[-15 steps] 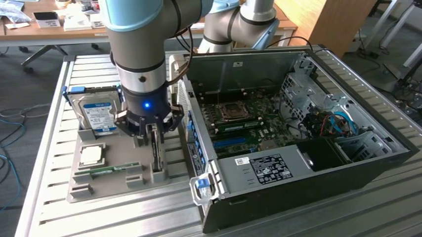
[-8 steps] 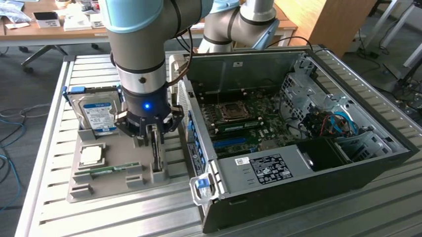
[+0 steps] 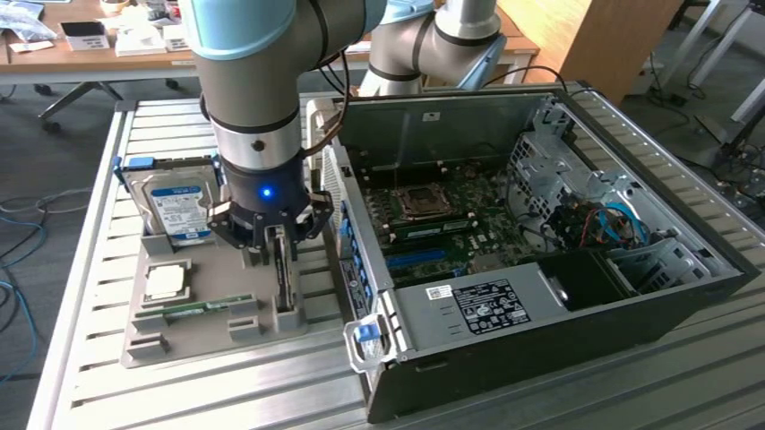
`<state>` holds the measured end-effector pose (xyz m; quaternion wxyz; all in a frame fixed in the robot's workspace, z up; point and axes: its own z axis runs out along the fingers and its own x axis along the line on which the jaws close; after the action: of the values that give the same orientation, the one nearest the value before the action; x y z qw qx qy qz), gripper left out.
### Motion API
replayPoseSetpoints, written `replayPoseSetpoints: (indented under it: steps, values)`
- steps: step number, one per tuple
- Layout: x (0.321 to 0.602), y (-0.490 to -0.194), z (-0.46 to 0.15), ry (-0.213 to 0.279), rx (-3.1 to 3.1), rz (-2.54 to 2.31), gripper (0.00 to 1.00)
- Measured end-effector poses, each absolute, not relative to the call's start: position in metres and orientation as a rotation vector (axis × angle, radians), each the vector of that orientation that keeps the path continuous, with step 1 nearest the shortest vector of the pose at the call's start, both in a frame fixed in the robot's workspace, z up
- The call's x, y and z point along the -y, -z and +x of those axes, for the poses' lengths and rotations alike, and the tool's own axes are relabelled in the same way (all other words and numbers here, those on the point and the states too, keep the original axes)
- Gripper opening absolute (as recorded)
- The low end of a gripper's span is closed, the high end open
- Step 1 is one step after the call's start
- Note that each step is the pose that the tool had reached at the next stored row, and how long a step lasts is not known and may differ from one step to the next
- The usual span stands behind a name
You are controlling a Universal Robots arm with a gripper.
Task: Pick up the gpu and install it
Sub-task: 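Pick up the gpu and move the gpu toward the slot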
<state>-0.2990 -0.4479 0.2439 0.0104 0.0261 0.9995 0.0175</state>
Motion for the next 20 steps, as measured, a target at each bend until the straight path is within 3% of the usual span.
replayPoseSetpoints:
  steps: [20]
  values:
    - [0.4479,-0.2357,-0.299,-0.054,-3.119,0.081,0.41]
